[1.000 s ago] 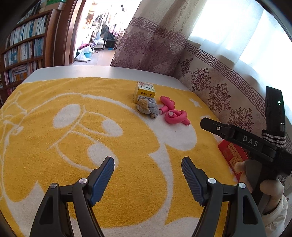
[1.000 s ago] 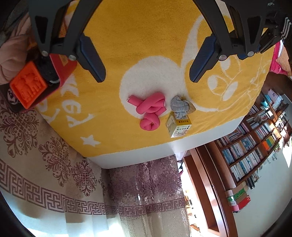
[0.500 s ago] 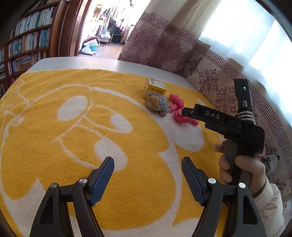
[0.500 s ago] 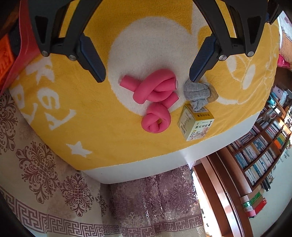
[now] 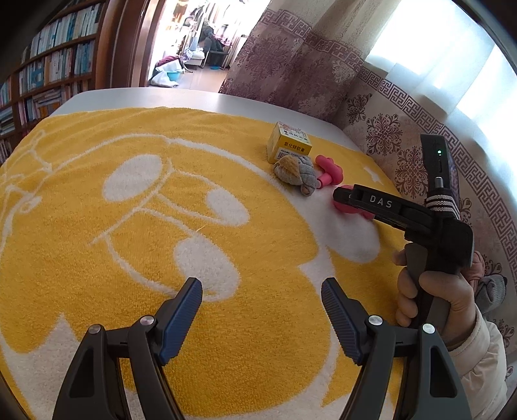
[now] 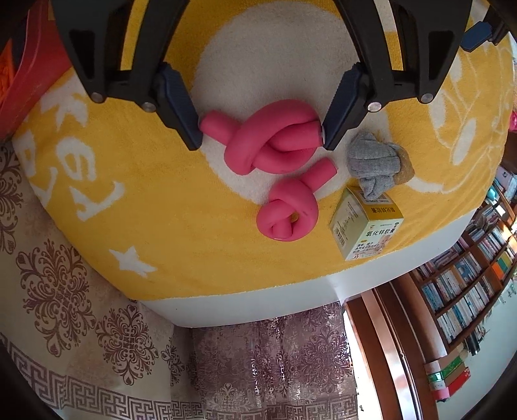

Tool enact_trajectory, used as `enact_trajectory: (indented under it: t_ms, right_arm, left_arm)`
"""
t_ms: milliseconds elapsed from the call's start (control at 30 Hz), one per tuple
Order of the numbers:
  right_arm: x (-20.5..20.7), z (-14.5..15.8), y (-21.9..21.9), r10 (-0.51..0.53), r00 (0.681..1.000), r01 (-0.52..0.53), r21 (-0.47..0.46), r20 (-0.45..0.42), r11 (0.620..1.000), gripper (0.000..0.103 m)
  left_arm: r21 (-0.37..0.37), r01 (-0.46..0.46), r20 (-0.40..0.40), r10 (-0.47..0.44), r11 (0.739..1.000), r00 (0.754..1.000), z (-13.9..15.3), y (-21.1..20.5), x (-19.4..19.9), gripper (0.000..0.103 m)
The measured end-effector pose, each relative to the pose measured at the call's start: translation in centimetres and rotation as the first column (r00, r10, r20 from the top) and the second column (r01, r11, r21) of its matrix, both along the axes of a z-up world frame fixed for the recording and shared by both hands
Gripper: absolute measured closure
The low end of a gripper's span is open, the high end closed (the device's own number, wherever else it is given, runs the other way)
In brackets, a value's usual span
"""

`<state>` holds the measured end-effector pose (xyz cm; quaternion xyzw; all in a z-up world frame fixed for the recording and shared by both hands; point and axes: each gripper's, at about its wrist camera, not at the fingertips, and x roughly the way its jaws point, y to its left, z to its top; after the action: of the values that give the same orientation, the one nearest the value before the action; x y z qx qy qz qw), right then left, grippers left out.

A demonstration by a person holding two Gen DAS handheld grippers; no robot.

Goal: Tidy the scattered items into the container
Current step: 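Reach the left tool to the small grey sock while right tool reaches the pink curler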

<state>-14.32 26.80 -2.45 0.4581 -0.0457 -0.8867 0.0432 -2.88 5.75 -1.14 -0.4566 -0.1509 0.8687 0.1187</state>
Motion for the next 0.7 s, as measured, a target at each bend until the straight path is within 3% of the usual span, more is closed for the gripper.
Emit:
enact_trajectory:
  t_ms: [367,700]
  right_arm:
    - [2.8,1.8,1.8,-0.044,0.999,0.045,-0.062,0.022,0.997,0.024]
    - [3.4,2.1,3.6,-0.081,0.997,0.082,-0.118,0.015,0.99,0.024]
  left_arm:
    - [-0.054,0.022,0.024,-0.021,0.998,0.999,0.5,1.2,-1.3,0.025]
    - [-0.105,0.079,-0.038,-0.083,0.991,0.996,3.6,4.4,-6.1,0.025]
